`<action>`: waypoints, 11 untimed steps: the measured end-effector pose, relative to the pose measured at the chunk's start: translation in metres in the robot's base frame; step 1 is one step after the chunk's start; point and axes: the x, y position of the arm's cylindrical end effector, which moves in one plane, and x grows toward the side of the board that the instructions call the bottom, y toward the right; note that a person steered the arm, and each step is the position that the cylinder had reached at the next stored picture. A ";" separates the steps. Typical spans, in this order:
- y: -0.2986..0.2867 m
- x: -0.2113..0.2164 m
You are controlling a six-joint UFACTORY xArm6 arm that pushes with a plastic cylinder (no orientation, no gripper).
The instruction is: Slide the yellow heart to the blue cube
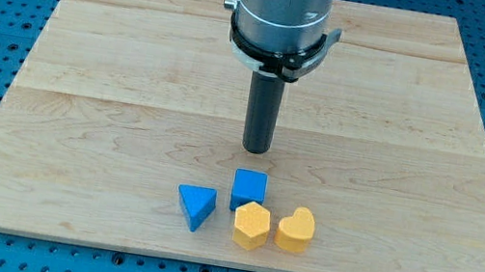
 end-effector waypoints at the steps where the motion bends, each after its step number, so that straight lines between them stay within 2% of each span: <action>1: 0.000 0.000; 3: -0.001 -0.002; 4: 0.032 -0.023; 5: 0.109 -0.013; 6: 0.141 0.020; 7: 0.138 0.049; 9: 0.109 0.055; 11: 0.121 0.064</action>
